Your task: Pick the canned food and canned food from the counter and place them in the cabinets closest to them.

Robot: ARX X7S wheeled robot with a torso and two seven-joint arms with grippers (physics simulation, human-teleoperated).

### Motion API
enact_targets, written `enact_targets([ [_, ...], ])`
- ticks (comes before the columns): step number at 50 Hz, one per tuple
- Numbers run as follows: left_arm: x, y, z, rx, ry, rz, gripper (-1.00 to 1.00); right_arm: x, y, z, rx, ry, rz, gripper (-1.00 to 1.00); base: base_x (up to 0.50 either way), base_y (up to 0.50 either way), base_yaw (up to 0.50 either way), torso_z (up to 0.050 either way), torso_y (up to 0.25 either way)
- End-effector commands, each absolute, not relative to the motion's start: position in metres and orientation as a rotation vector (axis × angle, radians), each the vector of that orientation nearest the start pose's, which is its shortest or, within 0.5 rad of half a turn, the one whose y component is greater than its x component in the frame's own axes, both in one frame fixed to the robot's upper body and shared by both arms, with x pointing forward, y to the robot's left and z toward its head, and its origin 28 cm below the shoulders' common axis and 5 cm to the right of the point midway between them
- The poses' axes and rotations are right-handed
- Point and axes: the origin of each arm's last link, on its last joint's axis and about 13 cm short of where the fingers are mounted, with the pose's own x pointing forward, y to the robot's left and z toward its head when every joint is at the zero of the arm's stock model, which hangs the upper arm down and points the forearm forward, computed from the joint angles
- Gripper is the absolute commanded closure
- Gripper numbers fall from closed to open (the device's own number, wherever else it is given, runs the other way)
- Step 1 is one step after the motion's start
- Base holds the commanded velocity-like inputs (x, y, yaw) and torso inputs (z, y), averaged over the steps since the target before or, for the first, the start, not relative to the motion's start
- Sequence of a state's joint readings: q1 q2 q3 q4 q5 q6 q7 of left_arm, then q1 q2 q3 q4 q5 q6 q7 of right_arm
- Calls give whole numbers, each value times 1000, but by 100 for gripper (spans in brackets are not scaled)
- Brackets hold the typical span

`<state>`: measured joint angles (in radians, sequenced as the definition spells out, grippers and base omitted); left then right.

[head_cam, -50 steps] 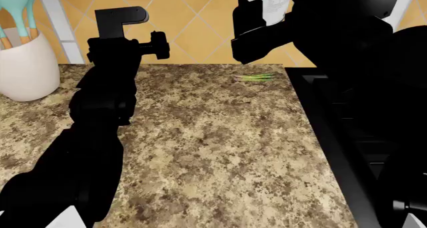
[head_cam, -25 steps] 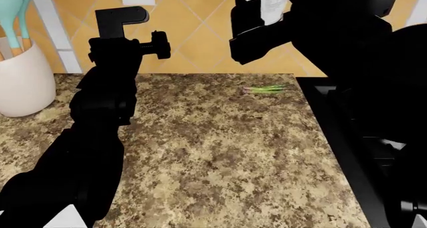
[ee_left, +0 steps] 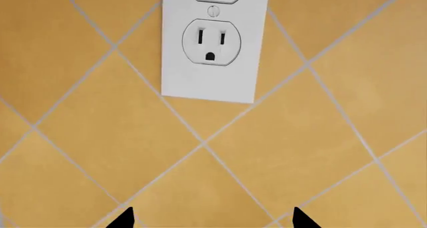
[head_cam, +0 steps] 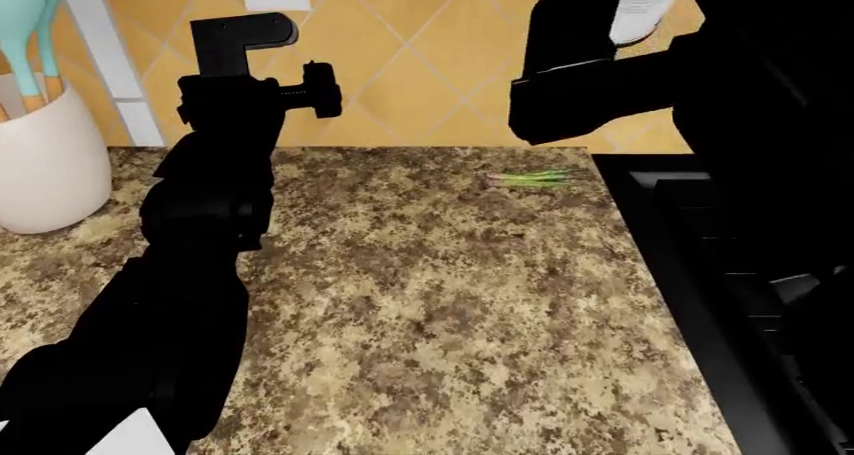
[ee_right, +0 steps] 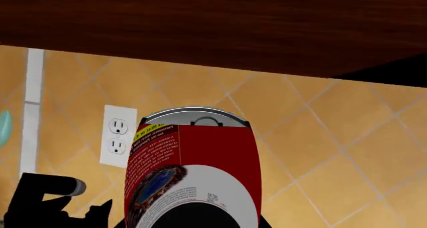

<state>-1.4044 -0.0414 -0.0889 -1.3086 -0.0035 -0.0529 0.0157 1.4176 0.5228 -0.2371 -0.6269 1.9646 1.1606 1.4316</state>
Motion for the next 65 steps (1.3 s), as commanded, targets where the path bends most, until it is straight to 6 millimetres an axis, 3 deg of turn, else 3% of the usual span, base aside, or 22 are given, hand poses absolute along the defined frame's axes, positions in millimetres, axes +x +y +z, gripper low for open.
enact_targets([
  [1, 439, 225, 222, -78, -48, 41, -100, 140, -84, 347, -106, -407, 77, 100, 26, 0, 0, 0, 10],
  [30, 439, 224, 221, -58, -56, 49, -100, 99, -85, 365, -3, -539, -4, 100, 26, 0, 0, 1, 0],
  [44, 439, 224, 221, -47, -55, 54, -100, 92, -87, 400, 3, -650, -43, 100, 28, 0, 1, 0, 0],
  [65, 439, 222, 220, -21, -51, 56, -100, 102, -64, 452, -23, -698, -41, 100, 29, 0, 2, 0, 0],
])
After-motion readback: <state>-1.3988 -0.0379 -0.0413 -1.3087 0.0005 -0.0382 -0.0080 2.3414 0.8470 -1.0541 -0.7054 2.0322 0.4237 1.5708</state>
